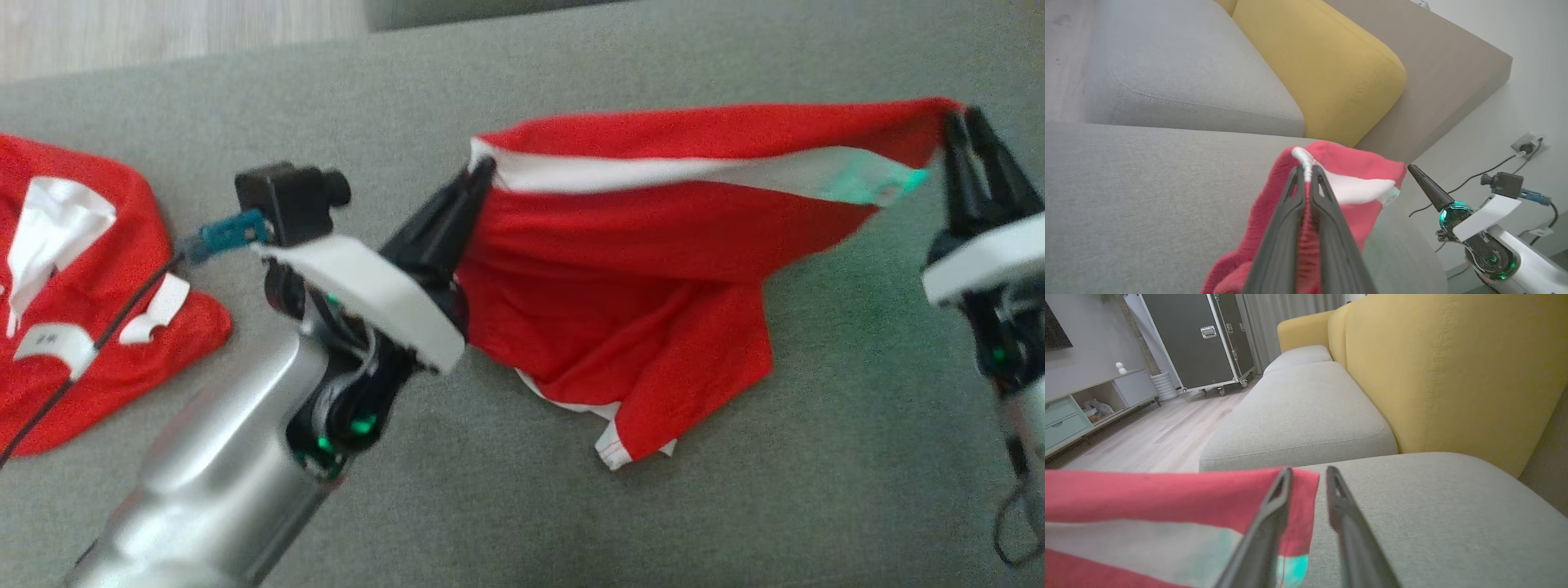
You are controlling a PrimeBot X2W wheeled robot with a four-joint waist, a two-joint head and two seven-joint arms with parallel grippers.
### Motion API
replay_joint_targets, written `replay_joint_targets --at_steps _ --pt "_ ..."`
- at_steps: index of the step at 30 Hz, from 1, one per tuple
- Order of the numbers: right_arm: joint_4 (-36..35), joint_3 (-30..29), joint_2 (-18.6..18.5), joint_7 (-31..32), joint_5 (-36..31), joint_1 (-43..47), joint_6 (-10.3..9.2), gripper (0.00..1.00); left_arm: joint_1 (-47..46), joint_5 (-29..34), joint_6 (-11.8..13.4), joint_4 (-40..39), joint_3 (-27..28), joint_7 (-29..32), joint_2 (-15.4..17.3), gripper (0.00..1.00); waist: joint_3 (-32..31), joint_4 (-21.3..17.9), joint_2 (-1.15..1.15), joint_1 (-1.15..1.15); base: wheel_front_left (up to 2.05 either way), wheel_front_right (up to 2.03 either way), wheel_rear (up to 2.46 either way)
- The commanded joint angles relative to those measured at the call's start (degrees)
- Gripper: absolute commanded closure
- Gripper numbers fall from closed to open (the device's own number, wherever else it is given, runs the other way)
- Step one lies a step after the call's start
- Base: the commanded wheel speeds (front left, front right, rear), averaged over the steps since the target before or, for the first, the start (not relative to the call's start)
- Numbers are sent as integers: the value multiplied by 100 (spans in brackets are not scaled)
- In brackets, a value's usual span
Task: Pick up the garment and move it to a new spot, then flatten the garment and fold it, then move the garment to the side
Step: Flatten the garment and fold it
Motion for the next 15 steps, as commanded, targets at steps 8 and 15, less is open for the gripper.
replay_joint_targets --at_steps 8,15 --pt "664 904 36 -433 456 -356 -4 0 -644 100 -375 972 274 -318 -208 100 335 15 0 -2 0 0 0" --pt "575 1663 -157 -87 1632 -356 -4 0 -818 171 -538 1440 242 -383 -243 100 495 30 0 -2 0 0 0"
